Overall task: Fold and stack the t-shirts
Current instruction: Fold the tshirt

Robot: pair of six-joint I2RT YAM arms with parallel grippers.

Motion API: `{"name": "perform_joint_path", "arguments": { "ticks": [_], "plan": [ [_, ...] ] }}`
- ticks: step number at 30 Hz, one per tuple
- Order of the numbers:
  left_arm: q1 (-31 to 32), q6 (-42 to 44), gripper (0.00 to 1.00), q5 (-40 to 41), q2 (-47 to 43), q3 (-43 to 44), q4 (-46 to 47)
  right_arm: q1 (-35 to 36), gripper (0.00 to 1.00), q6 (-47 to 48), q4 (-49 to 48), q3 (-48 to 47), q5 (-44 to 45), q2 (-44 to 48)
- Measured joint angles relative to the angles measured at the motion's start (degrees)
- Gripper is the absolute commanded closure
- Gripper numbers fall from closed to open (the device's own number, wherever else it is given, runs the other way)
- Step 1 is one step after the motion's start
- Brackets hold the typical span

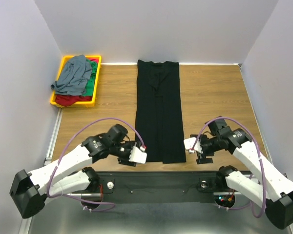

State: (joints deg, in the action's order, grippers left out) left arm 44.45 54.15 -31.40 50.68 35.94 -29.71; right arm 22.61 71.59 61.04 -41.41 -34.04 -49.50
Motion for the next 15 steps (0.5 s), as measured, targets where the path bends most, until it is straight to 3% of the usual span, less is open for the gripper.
{"name": "perform_joint_path", "arguments": {
  "ticks": [5, 15],
  "plan": [
    [8.39, 0.50, 0.37, 3.69, 0.55, -5.22, 3.37, 8.48, 0.36, 0.59, -3.52, 4.37, 1.55, 0.07],
    [9.22, 2.38, 0.39, 6.05, 3.58, -6.62, 8.90, 23.21, 0.45, -1.27, -18.62, 13.75, 7.34, -2.58]
  ]
}}
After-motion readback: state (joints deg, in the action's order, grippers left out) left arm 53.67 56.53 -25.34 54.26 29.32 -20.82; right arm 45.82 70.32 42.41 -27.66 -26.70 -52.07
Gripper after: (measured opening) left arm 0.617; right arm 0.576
